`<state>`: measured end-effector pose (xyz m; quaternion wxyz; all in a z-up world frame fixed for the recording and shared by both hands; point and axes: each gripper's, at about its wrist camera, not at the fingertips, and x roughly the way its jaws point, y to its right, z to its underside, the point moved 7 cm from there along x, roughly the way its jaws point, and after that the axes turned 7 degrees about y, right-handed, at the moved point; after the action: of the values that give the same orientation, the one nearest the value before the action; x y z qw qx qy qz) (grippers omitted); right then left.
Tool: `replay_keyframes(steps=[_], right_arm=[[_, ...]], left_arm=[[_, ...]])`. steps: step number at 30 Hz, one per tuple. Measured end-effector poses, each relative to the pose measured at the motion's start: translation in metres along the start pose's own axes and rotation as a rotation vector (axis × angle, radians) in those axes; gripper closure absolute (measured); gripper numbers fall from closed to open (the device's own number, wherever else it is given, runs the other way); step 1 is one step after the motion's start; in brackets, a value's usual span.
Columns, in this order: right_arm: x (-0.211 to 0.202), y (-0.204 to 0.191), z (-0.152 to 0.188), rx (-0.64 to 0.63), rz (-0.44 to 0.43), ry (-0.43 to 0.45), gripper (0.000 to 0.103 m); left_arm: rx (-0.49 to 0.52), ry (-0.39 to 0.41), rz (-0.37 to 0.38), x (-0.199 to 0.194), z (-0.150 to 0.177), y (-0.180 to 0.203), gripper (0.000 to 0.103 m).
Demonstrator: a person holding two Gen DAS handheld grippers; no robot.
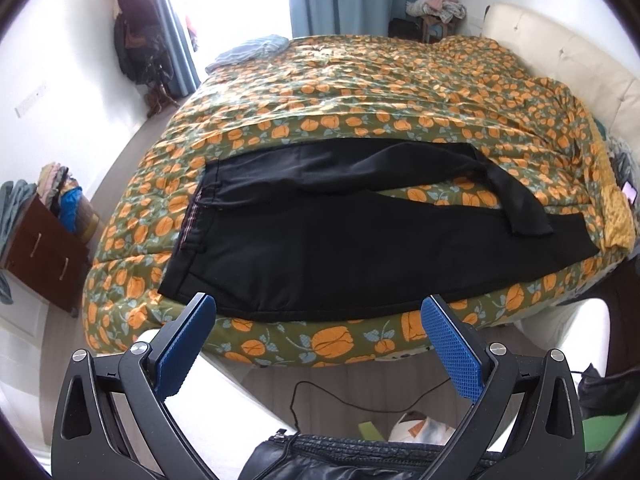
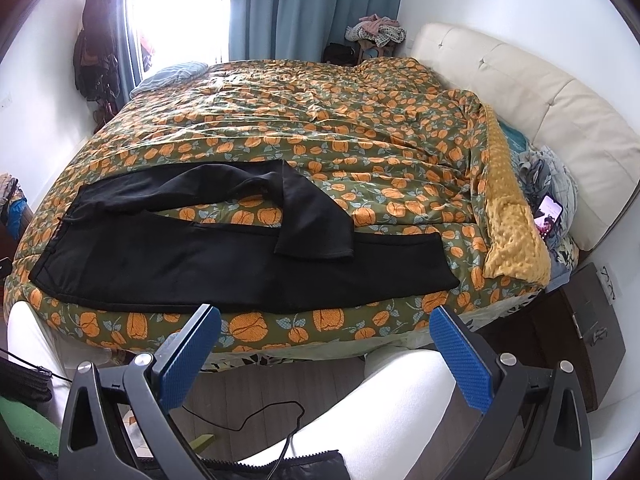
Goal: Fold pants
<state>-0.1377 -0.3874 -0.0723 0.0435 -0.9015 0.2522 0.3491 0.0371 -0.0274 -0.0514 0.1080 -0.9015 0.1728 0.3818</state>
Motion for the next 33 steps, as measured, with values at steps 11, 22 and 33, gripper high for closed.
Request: replay_keyframes(steps=[11, 22, 33], right_arm=[[0.011, -0.006, 0.005, -0.009, -0.018, -0.043, 0.0], [0.017, -0.008, 0.005, -0.023, -0.018, -0.035, 0.0], [0.007, -0.004, -0.003, 0.009, -0.023, 0.043, 0.0]], left_arm=[[-0.028, -0.001, 0.016, 0.002, -0.003, -0.005, 0.0], [-0.035, -0.02, 0.006, 0.008, 0.001, -0.008, 0.0], [-0.034, -0.014, -0.001, 0.007, -0.001, -0.011, 0.0]])
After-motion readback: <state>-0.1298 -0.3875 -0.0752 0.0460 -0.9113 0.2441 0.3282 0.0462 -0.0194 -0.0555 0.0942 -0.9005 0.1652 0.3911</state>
